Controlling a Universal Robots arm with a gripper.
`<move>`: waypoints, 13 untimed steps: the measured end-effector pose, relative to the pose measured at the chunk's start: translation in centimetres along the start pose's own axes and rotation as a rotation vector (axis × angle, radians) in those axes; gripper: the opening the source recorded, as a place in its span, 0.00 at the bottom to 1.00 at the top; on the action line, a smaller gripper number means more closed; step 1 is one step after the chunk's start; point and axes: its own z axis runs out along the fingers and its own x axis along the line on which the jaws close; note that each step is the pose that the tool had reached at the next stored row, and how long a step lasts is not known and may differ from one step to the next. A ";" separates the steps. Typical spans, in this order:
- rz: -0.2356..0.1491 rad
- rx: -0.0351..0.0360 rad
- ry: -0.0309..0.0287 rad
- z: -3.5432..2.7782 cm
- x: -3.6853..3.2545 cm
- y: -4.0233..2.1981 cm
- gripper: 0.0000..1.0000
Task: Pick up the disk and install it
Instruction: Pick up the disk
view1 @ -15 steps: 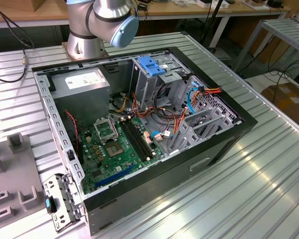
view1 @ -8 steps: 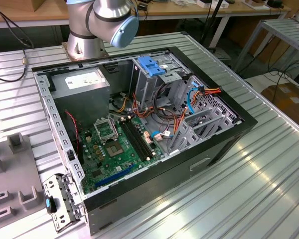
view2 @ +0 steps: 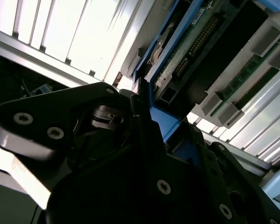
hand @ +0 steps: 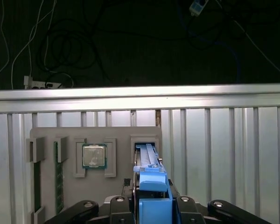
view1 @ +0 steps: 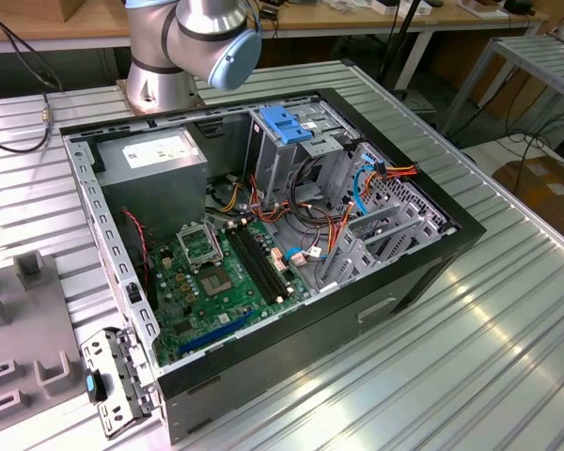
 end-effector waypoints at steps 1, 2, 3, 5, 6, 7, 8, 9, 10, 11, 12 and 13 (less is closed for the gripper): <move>0.000 0.0001 0.0000 -0.11 0.00 0.00 0.37; 0.000 0.0000 -0.0001 -0.26 0.00 0.00 0.37; 0.000 0.0000 0.0000 -0.32 0.01 0.00 0.37; 0.000 0.0000 0.0000 -0.47 0.01 0.00 0.37; 0.000 0.0002 -0.0001 -0.55 0.01 0.00 0.37; 0.000 0.0001 -0.0001 -0.63 0.01 0.00 0.37; 0.000 0.0000 0.0000 -0.72 0.01 0.00 0.37; 0.000 0.0000 -0.0001 -0.85 0.01 0.00 0.37; 0.000 0.0000 0.0000 -0.95 0.02 0.00 0.37; 0.000 -0.0001 0.0000 -1.10 0.02 0.00 0.37; 0.000 0.0000 0.0000 -1.20 0.02 0.00 0.37; 0.000 0.0001 -0.0001 -1.30 0.02 0.00 0.37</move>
